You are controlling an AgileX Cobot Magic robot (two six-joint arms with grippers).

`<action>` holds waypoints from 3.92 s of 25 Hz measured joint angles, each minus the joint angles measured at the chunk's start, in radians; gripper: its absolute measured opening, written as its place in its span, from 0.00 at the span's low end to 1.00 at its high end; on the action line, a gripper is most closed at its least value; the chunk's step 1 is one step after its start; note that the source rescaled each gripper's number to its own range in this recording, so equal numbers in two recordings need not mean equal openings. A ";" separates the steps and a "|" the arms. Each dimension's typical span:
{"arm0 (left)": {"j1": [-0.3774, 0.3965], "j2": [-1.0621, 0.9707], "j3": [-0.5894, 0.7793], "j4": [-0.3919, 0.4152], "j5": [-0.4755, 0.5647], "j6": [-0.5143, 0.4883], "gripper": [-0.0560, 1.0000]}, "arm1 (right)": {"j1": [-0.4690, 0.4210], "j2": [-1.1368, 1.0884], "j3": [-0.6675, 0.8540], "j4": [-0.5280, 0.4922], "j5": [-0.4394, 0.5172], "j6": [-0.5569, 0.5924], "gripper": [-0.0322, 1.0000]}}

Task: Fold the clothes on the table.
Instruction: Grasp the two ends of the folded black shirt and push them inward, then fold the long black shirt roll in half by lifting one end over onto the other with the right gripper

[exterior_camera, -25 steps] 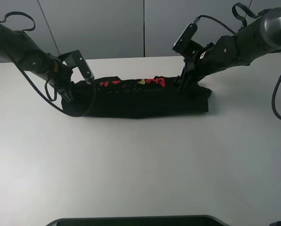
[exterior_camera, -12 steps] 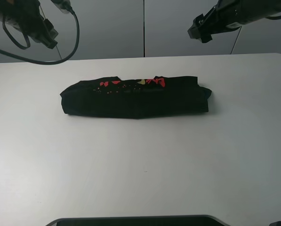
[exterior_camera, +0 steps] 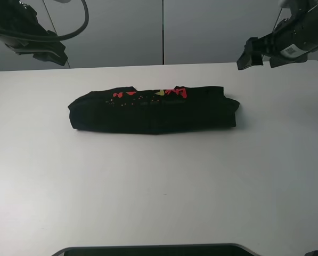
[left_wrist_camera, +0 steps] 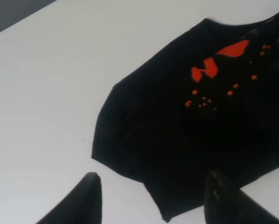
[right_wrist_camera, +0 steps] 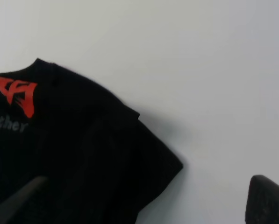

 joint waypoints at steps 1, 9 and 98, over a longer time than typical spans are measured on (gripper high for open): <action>0.000 0.000 0.000 -0.016 0.000 0.010 0.65 | 0.000 0.035 0.000 0.021 0.002 -0.017 0.89; 0.000 0.000 0.000 -0.036 0.007 0.027 0.65 | 0.000 0.218 0.000 0.076 0.003 -0.069 0.89; 0.000 0.000 0.000 -0.033 -0.029 0.051 0.65 | 0.272 0.051 -0.177 -0.132 0.286 0.163 0.15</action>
